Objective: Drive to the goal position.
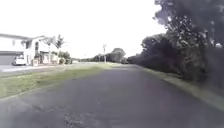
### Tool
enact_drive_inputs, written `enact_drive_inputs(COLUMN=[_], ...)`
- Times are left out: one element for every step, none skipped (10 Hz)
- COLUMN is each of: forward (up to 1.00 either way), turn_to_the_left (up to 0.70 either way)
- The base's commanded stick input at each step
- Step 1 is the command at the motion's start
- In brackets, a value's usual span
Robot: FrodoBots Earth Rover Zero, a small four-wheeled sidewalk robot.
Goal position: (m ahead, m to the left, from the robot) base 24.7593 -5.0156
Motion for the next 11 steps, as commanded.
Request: enact_drive_inputs(forward=[0.7,0.7,0.7,0.7,0.7,0.7,0.7,0.7,0.7,0.7,0.7], turn_to_the_left=[0.0,0.0,0.0,0.0,0.0,0.0,0.0,0.0,0.0,0.0,0.0])
